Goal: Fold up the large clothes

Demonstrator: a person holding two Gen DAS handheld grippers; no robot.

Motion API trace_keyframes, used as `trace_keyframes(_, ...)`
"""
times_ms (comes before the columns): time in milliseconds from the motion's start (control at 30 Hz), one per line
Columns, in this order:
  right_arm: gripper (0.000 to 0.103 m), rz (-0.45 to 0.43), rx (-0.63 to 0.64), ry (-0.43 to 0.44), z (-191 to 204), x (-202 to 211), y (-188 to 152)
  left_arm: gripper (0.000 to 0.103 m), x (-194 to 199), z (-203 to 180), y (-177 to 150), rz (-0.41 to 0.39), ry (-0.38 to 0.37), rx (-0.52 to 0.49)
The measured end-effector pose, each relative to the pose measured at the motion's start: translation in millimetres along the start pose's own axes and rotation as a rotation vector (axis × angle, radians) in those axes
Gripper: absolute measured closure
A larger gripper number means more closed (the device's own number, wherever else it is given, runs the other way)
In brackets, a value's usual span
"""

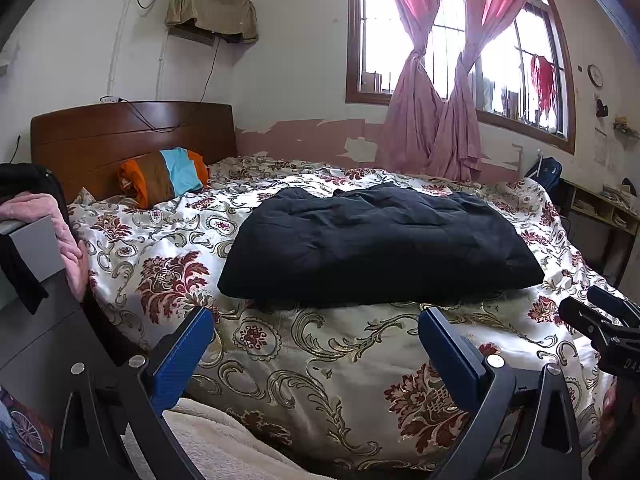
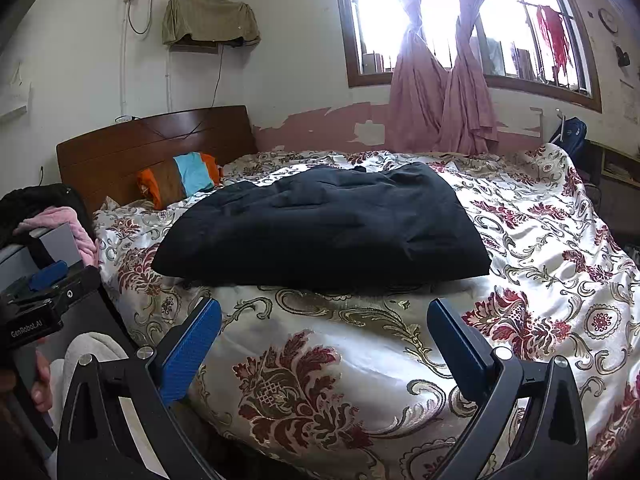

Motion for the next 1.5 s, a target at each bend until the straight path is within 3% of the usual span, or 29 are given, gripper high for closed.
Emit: trace_keyframes(1500, 0.002, 0.001, 0.003, -0.001, -1.1, 0.6, -0.7, 0.0, 0.4, -4.5, 1.0, -0.003, -0.004, 0.0)
Point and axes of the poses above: each gripper's, at about its wrist camera, not at the fingertips, and x roughly against the way its jaws point, z to its left, y to its top, the point moved 2 cm from there along -x, roughly the way its jaws point, and after that the axes turned 14 degrees about x, right-handed, at the moved point
